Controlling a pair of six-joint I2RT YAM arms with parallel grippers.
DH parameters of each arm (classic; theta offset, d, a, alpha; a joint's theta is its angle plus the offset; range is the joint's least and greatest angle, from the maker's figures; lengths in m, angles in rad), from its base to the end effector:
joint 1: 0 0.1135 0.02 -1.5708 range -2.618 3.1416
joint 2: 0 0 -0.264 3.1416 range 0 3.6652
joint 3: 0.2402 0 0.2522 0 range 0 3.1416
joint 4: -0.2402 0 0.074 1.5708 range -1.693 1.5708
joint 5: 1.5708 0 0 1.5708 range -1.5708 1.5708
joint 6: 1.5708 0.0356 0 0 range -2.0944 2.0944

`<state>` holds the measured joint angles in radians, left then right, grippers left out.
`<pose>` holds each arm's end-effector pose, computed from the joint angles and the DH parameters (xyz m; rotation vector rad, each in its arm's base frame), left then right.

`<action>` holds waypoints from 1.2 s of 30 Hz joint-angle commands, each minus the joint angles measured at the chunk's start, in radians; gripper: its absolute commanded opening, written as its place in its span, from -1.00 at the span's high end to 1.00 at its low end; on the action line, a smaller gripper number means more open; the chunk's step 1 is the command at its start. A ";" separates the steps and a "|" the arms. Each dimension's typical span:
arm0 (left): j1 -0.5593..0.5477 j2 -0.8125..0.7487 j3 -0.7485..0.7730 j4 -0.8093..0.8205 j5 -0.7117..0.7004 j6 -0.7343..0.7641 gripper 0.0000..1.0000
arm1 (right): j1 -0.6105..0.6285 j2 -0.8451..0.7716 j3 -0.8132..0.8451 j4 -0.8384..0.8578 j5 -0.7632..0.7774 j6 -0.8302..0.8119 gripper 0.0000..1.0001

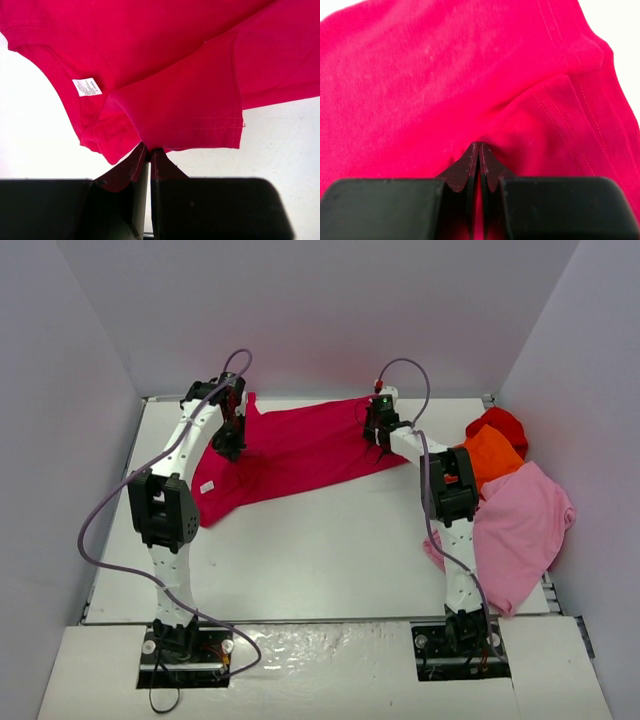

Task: Fold and stack the t-shirts
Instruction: Fold the flattened tshirt in 1/3 of the way

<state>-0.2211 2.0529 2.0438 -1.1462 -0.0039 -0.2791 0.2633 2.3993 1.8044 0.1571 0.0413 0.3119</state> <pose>0.4216 -0.0946 0.3049 -0.0804 2.7336 -0.1375 0.5317 0.1418 0.1579 0.0757 2.0218 0.3249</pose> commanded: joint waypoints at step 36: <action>0.009 -0.074 0.006 0.031 0.032 -0.011 1.00 | 0.278 -0.300 -0.216 0.073 0.026 -0.007 1.00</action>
<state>-0.2199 1.9931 2.0171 -1.1257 0.0208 -0.2847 0.5226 2.0732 1.4763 0.2647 0.0483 0.3129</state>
